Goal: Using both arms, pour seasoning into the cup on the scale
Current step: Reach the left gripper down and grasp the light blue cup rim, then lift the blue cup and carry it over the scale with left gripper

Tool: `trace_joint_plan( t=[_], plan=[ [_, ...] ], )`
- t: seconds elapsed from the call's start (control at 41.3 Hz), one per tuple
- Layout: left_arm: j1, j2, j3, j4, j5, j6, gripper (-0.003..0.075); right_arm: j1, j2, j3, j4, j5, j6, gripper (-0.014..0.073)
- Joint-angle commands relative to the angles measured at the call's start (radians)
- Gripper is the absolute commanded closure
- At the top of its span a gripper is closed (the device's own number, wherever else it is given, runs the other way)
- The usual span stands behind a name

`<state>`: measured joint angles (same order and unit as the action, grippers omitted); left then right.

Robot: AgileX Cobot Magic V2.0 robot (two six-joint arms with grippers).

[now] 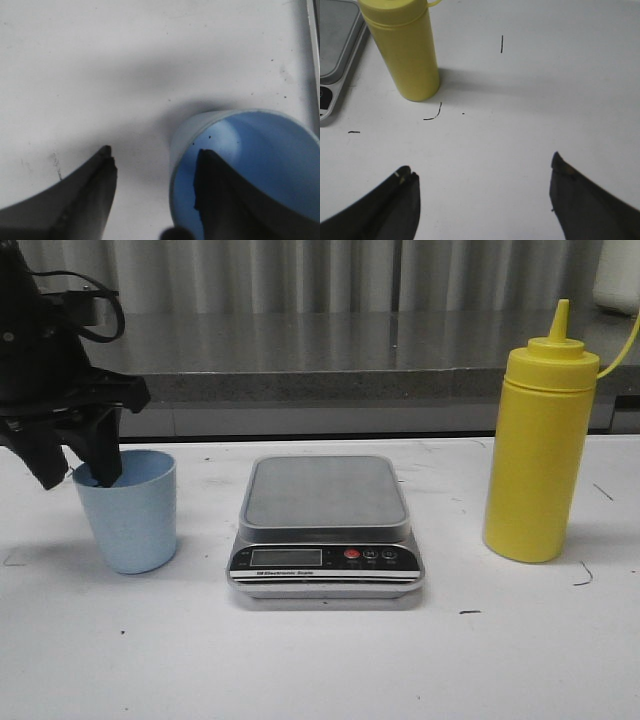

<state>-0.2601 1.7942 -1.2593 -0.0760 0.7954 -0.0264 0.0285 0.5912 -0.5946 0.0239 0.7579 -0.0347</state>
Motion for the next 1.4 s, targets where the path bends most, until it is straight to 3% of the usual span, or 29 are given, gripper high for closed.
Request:
trace_joint_plan(
  t=[0.0,0.315,0.509,0.678,0.848,1.017,1.38],
  plan=[
    [-0.007,-0.04,-0.03,-0.014,-0.03,0.001,0.0498,-0.003,0.007,-0.028,-0.013,-0.055,-0.013,0.0034],
    [-0.007,-0.04,-0.03,-0.019,-0.03,0.001,0.0739,-0.003,0.007,-0.028,-0.013,-0.055,-0.013,0.0034],
    [-0.018,-0.053,-0.035,-0.028,-0.015,0.001,0.074,-0.003,0.007,-0.028,-0.013,-0.055,-0.013,0.0034],
    [-0.09,-0.117,-0.079,-0.028,-0.005,0.001,0.074,-0.003,0.007,-0.028,-0.013,-0.055,-0.013,0.0034],
    [-0.206,-0.109,-0.246,-0.024,0.129,0.001,0.0741,-0.003,0.007,-0.028,-0.013,-0.055,-0.013,0.0034],
    [-0.285,-0.028,-0.41,-0.005,0.158,-0.016,0.0741,-0.003,0.007,-0.028,-0.013,-0.054,-0.013,0.0034],
    [-0.316,0.187,-0.655,0.036,0.206,-0.063,0.0741,-0.003,0.007,-0.028,-0.013,-0.054,-0.013,0.0034]
  ],
)
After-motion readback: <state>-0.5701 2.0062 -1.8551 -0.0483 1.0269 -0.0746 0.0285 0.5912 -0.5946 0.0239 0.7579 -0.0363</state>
